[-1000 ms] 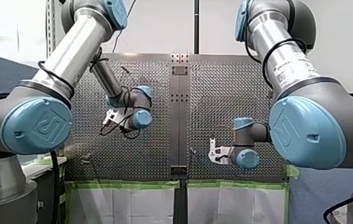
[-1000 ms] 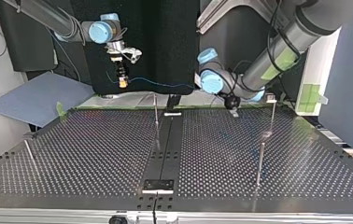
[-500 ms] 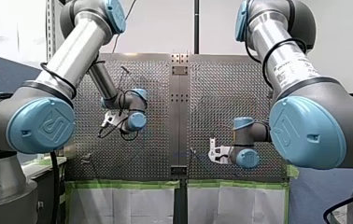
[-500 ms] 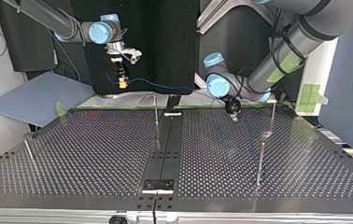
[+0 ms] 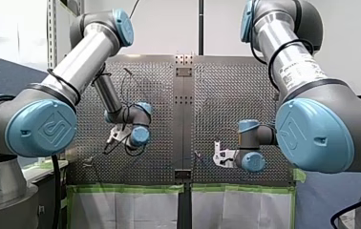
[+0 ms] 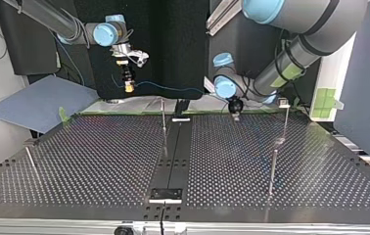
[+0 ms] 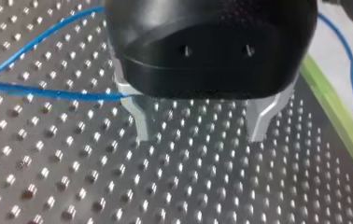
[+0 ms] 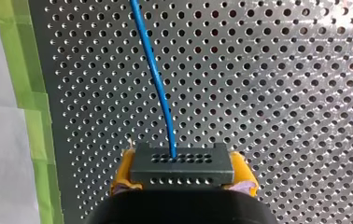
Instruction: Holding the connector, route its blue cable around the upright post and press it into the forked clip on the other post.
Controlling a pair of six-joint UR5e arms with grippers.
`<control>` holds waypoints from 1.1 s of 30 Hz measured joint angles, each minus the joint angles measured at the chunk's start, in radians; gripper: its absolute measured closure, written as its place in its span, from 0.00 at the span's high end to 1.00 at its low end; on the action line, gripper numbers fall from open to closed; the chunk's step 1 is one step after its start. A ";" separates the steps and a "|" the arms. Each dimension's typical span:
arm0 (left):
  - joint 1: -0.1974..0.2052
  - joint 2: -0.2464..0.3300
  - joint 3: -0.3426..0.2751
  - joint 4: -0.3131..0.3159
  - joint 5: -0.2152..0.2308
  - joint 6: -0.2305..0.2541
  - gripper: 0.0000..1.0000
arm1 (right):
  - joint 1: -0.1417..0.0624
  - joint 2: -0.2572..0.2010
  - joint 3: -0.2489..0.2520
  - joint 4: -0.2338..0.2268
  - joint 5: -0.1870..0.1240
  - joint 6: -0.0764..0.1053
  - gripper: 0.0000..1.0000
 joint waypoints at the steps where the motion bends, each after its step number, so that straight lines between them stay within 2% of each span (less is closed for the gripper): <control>1: -0.003 -0.001 0.000 0.000 0.011 -0.008 1.00 | 0.000 0.000 0.000 0.000 0.000 0.000 0.00; 15: -0.036 -0.003 -0.001 -0.026 0.126 -0.112 1.00 | 0.000 0.000 0.000 0.006 0.000 -0.001 0.00; 25: -0.054 -0.003 -0.002 -0.067 0.076 -0.199 1.00 | -0.001 0.000 0.001 0.005 0.000 0.000 0.00; 33: -0.083 -0.003 -0.003 -0.105 0.071 -0.228 1.00 | -0.002 0.000 0.000 0.001 0.000 0.001 0.00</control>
